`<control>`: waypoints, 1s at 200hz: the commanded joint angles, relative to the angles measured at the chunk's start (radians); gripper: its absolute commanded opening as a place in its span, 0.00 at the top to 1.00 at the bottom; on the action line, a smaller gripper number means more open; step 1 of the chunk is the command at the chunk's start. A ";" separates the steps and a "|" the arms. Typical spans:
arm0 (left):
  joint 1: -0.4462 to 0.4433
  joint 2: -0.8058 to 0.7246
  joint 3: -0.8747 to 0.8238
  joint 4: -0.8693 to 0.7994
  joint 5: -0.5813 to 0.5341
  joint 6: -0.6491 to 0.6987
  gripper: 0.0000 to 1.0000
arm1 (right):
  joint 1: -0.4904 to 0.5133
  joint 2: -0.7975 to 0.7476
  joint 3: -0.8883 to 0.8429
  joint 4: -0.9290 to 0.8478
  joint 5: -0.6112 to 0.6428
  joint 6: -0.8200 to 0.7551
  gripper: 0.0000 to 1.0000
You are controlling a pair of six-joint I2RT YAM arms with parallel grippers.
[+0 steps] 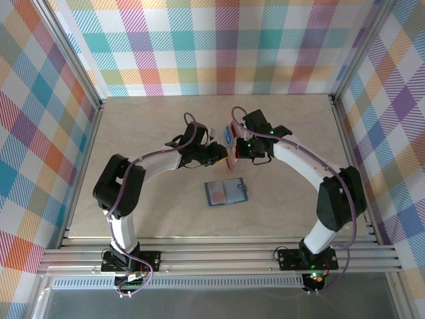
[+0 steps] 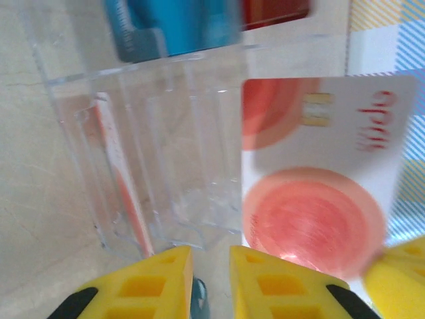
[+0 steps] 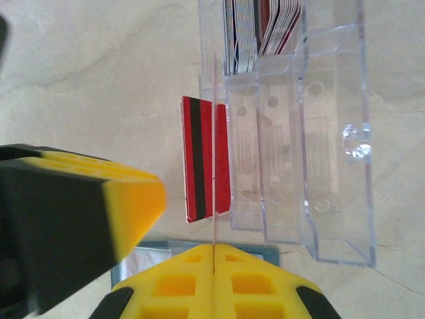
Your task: Put the credit cards into the card holder
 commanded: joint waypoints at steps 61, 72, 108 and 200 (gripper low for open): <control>-0.102 -0.255 -0.139 -0.374 -0.255 0.182 0.62 | 0.028 -0.257 -0.197 0.050 -0.065 0.024 1.00; -0.118 -0.271 -0.170 -0.387 -0.286 0.197 0.59 | 0.039 -0.296 -0.247 0.063 -0.096 0.022 1.00; -0.177 -0.255 -0.213 -0.418 -0.380 0.238 0.55 | 0.062 -0.376 -0.426 0.163 -0.285 0.023 1.00; -0.236 -0.104 -0.167 -0.436 -0.511 0.273 0.54 | 0.074 -0.425 -0.632 0.302 -0.396 0.082 1.00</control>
